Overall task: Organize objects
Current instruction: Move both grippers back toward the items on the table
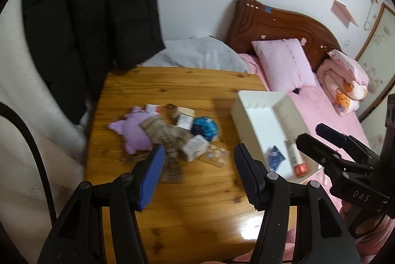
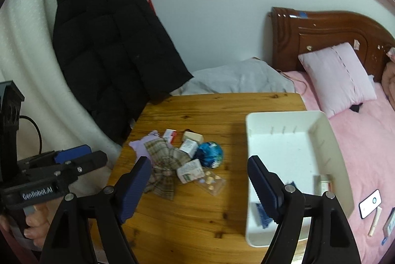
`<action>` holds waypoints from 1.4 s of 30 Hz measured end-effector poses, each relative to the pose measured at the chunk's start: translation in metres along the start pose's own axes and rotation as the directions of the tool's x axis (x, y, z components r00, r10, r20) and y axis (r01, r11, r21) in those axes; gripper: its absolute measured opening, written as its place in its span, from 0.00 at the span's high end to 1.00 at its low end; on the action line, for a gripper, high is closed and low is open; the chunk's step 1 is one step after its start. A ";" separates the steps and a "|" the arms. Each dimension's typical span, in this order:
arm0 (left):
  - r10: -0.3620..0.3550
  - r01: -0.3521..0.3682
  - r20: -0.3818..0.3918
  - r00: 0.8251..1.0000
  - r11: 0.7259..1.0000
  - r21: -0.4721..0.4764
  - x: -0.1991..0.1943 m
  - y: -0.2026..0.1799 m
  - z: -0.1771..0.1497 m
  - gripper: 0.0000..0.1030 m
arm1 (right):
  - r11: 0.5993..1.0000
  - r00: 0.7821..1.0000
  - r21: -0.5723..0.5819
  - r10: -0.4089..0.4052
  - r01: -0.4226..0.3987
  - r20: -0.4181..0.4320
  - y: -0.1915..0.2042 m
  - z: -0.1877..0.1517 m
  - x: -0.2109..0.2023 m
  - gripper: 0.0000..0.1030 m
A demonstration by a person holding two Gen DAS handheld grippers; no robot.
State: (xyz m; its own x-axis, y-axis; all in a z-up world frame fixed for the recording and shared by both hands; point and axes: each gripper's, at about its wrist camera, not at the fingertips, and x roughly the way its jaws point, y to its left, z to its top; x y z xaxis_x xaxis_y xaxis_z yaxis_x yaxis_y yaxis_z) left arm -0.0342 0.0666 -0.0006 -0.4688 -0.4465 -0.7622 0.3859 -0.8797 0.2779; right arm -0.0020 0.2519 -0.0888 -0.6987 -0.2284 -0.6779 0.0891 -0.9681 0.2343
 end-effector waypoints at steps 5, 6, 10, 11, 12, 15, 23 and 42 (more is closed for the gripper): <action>0.087 -0.087 0.027 0.996 0.996 -0.002 -0.010 0.032 -0.001 0.39 | 1.000 1.000 0.008 0.004 -0.004 0.028 0.027 -0.006 0.008 0.20; 0.097 -0.097 0.026 0.995 0.995 -0.003 -0.010 0.037 -0.001 0.39 | 1.000 0.999 0.015 -0.001 0.000 0.033 0.031 -0.007 0.010 0.20; 0.127 -0.127 0.005 0.992 0.992 0.018 -0.008 0.059 0.002 0.39 | 0.996 0.997 0.093 -0.015 0.008 0.076 0.040 -0.015 0.015 0.20; 0.136 -0.136 -0.001 0.991 0.990 0.026 -0.006 0.064 0.003 0.39 | 0.993 0.996 0.115 -0.015 0.006 0.086 0.041 -0.016 0.016 0.18; 0.145 -0.144 -0.010 0.989 0.989 0.038 -0.004 0.067 0.003 0.39 | 0.991 0.995 0.133 -0.019 0.007 0.094 0.042 -0.018 0.017 0.16; 0.161 -0.156 -0.053 0.986 0.984 0.085 0.006 0.073 0.005 0.35 | 0.981 0.991 0.191 -0.050 0.026 0.124 0.042 -0.026 0.020 0.15; 0.178 -0.150 -0.184 0.967 0.977 0.153 0.039 0.075 0.009 0.31 | 0.963 0.982 0.242 -0.152 0.122 0.110 0.040 -0.046 0.040 0.15; 0.159 -0.179 -0.521 0.839 0.984 0.012 0.162 0.079 0.020 0.26 | 0.971 0.969 0.057 -0.235 0.231 0.078 0.035 -0.077 0.112 0.15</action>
State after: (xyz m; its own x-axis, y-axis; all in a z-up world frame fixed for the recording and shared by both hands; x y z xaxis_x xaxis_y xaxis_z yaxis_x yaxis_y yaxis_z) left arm -0.0957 -0.0783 -0.0898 0.0819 -0.4287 -0.8997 0.4541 -0.7876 0.4166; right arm -0.0226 0.1842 -0.2106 -0.7531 0.0143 -0.6578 -0.1151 -0.9872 0.1103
